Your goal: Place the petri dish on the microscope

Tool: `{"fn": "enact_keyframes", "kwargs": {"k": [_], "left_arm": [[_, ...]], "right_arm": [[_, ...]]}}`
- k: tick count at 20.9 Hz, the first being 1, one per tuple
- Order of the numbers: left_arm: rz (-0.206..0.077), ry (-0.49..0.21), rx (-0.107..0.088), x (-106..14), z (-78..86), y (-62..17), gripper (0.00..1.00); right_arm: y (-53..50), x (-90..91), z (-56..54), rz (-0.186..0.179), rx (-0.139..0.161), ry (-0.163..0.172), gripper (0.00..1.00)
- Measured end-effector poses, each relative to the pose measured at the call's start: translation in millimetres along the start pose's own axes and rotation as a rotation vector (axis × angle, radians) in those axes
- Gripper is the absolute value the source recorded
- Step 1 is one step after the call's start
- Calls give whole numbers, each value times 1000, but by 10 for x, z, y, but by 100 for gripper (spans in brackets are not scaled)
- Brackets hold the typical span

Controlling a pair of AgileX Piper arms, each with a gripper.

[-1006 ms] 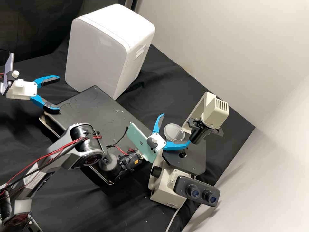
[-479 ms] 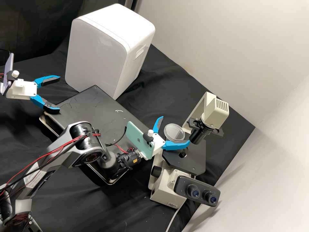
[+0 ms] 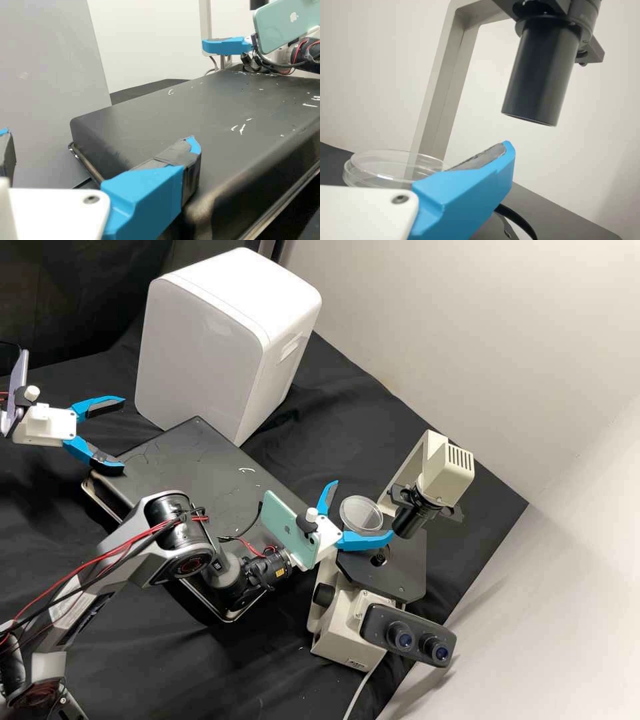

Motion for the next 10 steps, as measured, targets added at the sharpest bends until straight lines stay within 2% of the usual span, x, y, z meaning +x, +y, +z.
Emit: {"fn": "enact_keyframes", "kwargs": {"k": [2,5,7,10], "left_arm": [[0,0,0,0,0,0,100],[0,0,0,0,0,0,100],[0,0,0,0,0,0,100],[0,0,0,0,0,0,100]], "right_arm": [[-19,4,-28,9,-50,-12,100],[-32,6,-44,18,-99,-30,100],[-35,7,-46,19,-117,-33,100],[-39,2,-43,17,-117,-35,100]]}}
